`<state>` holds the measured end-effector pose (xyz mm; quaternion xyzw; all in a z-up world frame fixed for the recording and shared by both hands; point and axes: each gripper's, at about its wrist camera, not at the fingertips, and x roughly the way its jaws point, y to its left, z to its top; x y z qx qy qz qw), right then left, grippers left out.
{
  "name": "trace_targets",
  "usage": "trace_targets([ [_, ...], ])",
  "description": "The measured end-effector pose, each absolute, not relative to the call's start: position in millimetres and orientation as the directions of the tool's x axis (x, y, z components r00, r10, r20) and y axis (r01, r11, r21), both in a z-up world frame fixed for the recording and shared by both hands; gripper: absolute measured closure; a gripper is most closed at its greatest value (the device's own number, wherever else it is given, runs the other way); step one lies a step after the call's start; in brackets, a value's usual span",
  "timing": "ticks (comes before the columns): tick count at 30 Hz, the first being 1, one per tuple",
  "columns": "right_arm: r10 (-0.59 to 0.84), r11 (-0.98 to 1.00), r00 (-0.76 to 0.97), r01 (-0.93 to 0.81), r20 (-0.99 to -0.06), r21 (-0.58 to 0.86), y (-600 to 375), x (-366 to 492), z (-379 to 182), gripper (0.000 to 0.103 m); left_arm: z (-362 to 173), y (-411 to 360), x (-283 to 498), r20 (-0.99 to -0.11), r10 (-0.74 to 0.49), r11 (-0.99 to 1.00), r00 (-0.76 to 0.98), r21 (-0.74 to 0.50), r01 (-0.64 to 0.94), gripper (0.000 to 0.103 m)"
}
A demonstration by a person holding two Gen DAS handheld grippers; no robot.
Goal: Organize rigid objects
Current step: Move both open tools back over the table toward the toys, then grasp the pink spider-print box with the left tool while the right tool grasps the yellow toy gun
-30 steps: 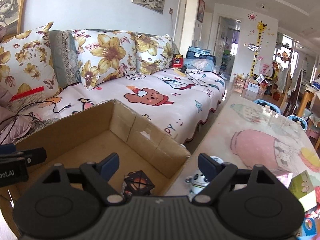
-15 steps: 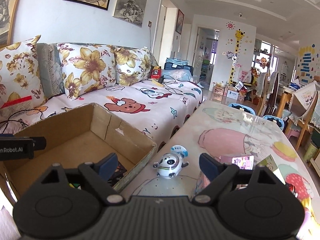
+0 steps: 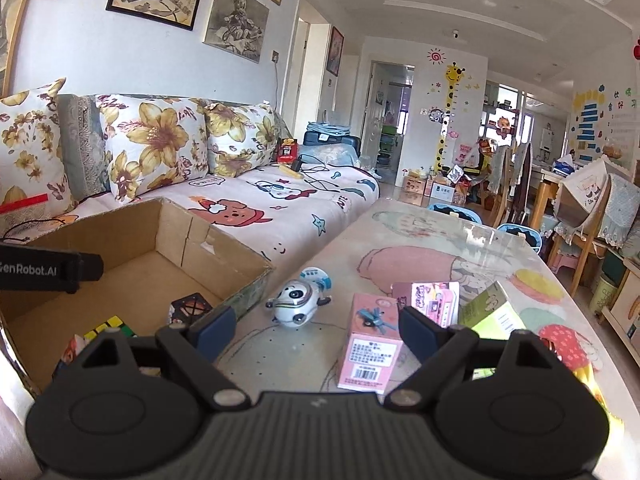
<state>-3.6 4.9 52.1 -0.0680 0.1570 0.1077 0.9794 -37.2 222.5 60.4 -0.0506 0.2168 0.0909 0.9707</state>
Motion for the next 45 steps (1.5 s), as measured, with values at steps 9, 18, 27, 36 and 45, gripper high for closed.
trace_targets([
  [9,0.146,0.978,0.942,-0.184,-0.303,-0.101,-24,-10,46,0.014,59,199,-37,-0.420,0.122,0.990,0.899,-0.020,-0.143,0.000],
  [18,0.069,0.990,0.956,-0.102,-0.284,-0.101,-62,-10,43,0.013,56,172,-37,-0.417,0.091,0.996,0.904,0.020,-0.091,0.000],
  [27,-0.057,0.997,0.950,0.039,-0.306,-0.066,-117,1,38,0.010,49,135,-32,-0.428,0.061,0.998,0.902,0.056,-0.040,0.000],
  [36,-0.183,0.983,0.902,0.176,-0.390,-0.054,-177,22,17,0.008,38,107,-17,-0.435,0.029,0.994,0.900,0.104,0.018,0.000],
  [45,-0.176,0.984,0.877,0.168,-0.448,-0.059,-200,40,1,0.003,28,93,10,-0.446,0.035,0.991,0.894,0.134,0.028,0.000],
])
